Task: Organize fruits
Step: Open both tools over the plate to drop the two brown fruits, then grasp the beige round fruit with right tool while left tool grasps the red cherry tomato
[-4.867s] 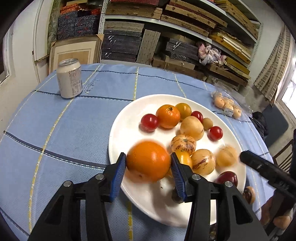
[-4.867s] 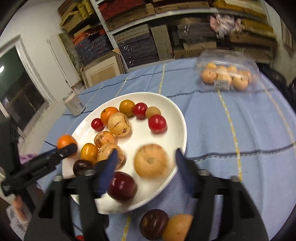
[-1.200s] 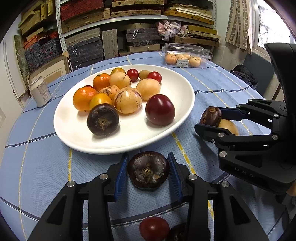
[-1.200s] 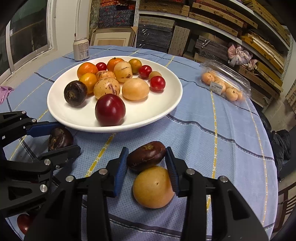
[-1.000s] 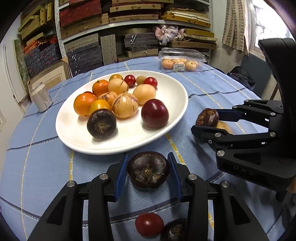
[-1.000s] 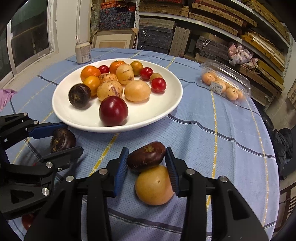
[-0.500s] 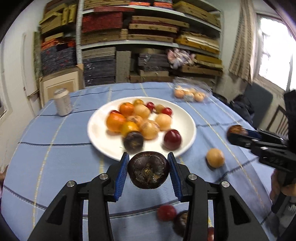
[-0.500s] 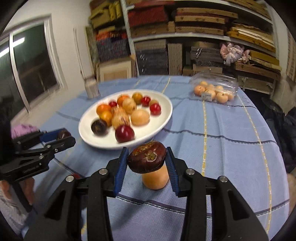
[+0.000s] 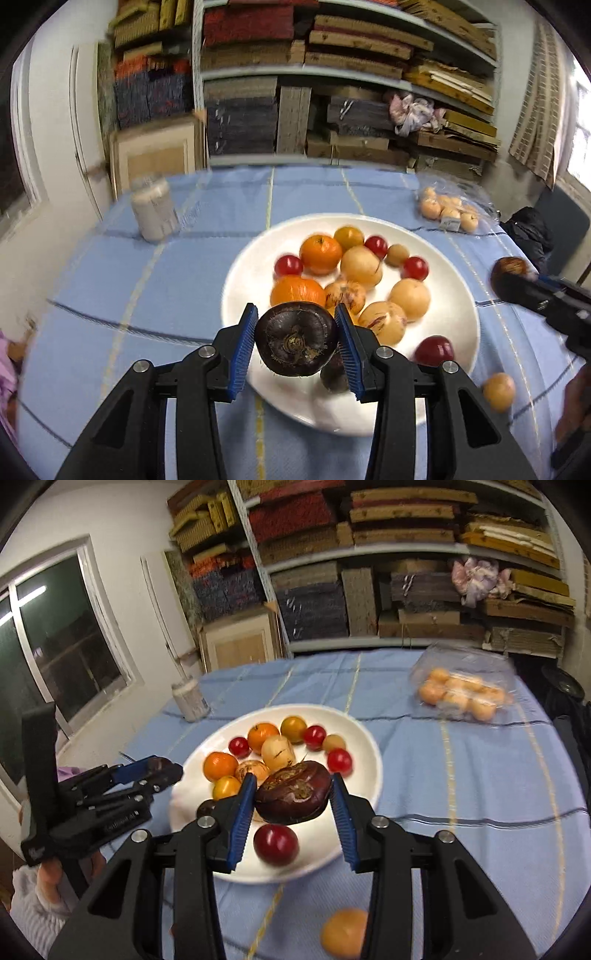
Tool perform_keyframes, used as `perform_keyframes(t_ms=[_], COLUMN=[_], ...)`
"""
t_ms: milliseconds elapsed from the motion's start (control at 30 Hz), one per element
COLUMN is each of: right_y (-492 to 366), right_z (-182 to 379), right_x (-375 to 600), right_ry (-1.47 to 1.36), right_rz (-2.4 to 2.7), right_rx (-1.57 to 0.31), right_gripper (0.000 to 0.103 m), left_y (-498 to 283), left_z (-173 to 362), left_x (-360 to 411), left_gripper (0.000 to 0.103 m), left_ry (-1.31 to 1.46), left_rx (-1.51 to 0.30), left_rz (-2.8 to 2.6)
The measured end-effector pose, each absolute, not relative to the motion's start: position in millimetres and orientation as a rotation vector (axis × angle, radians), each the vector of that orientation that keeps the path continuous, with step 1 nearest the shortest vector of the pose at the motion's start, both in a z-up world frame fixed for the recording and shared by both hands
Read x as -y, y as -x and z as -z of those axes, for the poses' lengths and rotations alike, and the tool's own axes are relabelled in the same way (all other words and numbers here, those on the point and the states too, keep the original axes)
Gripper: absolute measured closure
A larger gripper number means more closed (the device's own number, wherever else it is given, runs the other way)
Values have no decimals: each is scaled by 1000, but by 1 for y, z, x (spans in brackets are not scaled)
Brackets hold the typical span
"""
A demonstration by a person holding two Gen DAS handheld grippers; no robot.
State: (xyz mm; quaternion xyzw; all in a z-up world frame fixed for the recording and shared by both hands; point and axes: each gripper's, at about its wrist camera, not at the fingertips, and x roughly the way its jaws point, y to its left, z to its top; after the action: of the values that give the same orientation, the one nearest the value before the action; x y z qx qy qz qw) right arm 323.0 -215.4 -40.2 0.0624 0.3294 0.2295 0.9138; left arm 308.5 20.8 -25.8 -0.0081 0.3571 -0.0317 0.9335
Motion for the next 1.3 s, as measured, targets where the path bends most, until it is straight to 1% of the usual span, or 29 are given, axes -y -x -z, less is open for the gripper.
perform_keyframes(t_ms=[100, 133, 167, 200, 233, 300, 367, 433, 500, 567, 700, 767, 867, 1067, 1300], right_y=[-340, -343, -345, -344, -340, -332, -316, -300, -278, -262, -242, -233, -218, -207, -221], right_z=[59, 64, 68, 69, 67, 59, 46, 39, 40, 48, 71, 75, 78, 96, 116], right_x=[201, 200, 200, 202, 209, 222, 237, 252, 273, 289, 314, 319, 318, 304, 270], right_ry=[-110, -113, -114, -124, -145, -169, -195, -222, -259, -289, -387, -399, -370, -289, -123], right_rz=[-457, -456, -454, -452, -448, -451, -444, -434, -400, -377, -350, -343, -323, -294, -278], right_rx=[-713, -721, -730, -725, -704, -676, -624, -580, -532, -515, -572, -573, -561, -627, -738], right_gripper=[62, 51, 44, 35, 35, 35, 32, 21, 16, 15, 14, 14, 11, 10, 10], left_y=[-317, -318, -318, -318, -316, -308, -296, -283, -262, -243, -200, -180, -156, -145, -148], left_z=[41, 44, 45, 44, 43, 37, 29, 25, 20, 19, 17, 18, 24, 37, 42], left_x=[-28, -30, -32, -35, -40, -46, -49, -50, -48, -43, -27, -19, -9, 7, 8], left_gripper=[59, 57, 45, 29, 26, 24, 23, 20, 17, 17, 16, 8, 6, 6, 6], left_ry=[43, 48, 55, 72, 95, 127, 145, 150, 142, 124, 65, 44, 21, -42, -59], left_rx=[-762, -767, -768, -763, -752, -735, -712, -689, -655, -631, -590, -575, -572, -606, -621], left_rz=[75, 77, 82, 86, 87, 100, 109, 103, 91, 87, 88, 87, 93, 87, 55])
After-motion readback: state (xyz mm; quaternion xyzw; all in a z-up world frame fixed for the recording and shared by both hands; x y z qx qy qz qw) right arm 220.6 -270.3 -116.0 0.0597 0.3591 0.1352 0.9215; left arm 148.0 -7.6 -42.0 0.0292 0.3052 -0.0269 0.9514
